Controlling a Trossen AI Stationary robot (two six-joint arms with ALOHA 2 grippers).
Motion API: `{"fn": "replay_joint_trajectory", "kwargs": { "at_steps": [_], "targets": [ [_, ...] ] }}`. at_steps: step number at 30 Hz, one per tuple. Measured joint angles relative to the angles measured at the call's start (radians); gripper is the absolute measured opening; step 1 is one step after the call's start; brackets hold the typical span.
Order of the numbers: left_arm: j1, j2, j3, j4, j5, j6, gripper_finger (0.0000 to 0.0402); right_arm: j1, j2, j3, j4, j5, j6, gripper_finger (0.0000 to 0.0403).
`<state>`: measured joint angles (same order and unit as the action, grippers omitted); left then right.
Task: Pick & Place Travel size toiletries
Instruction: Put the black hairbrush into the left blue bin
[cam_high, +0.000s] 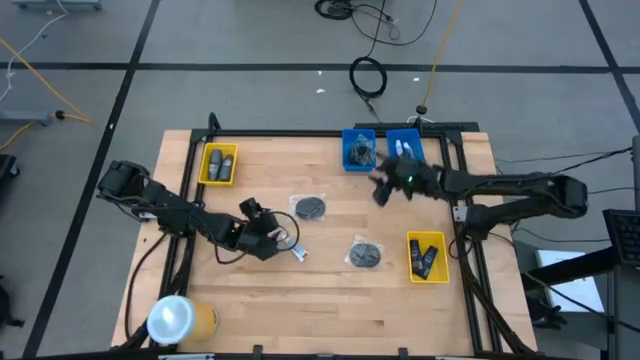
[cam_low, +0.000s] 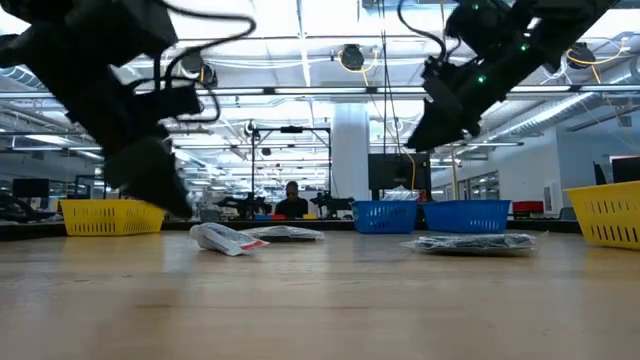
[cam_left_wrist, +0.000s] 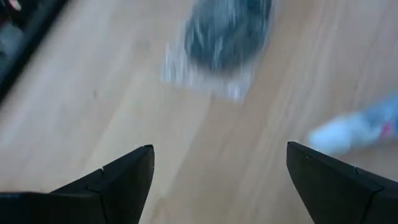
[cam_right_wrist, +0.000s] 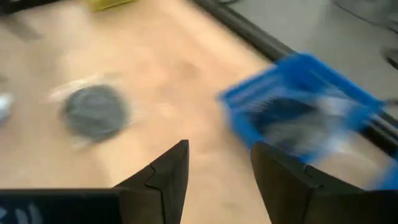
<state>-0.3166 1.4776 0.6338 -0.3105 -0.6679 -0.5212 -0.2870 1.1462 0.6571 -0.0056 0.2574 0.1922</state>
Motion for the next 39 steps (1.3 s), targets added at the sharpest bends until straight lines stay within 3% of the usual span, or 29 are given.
{"fn": "replay_joint_trajectory", "kwargs": {
  "at_steps": [3,6,12,15,17,22,27,33,39],
  "targets": [
    [-0.002,0.0,-0.013,-0.051,0.05,-0.058,0.0358,0.112,0.064,-0.001,0.109,0.0,-0.041,0.016],
    [-0.007,0.0,-0.074,0.053,0.074,-0.084,0.0358,0.197,0.151,-0.001,0.23,-0.001,-0.086,0.0156],
    [0.04,0.002,-0.261,0.613,0.158,-0.037,0.0358,0.282,0.324,-0.001,0.369,-0.009,-0.101,0.016],
    [0.071,0.002,-0.302,0.936,0.32,0.096,0.0358,0.278,0.336,-0.001,0.307,-0.113,0.002,0.0172],
    [0.086,0.027,-0.278,1.026,0.4,0.182,0.0358,0.273,0.315,-0.001,0.221,-0.208,0.07,0.0188],
    [0.127,0.153,-0.114,0.986,0.574,0.344,0.0358,0.269,0.243,0.0,-0.061,-0.382,0.205,0.0238],
    [0.159,0.315,0.05,0.977,0.692,0.448,0.0339,0.332,0.232,-0.004,-0.224,-0.376,0.24,0.0263],
    [0.179,0.447,0.178,0.961,0.704,0.475,0.0296,0.43,0.24,-0.09,-0.068,-0.313,0.304,0.0262],
    [0.179,0.574,0.287,0.934,0.704,0.475,0.0255,0.452,0.237,-0.186,0.145,-0.304,0.401,0.0255]
  ]
}}
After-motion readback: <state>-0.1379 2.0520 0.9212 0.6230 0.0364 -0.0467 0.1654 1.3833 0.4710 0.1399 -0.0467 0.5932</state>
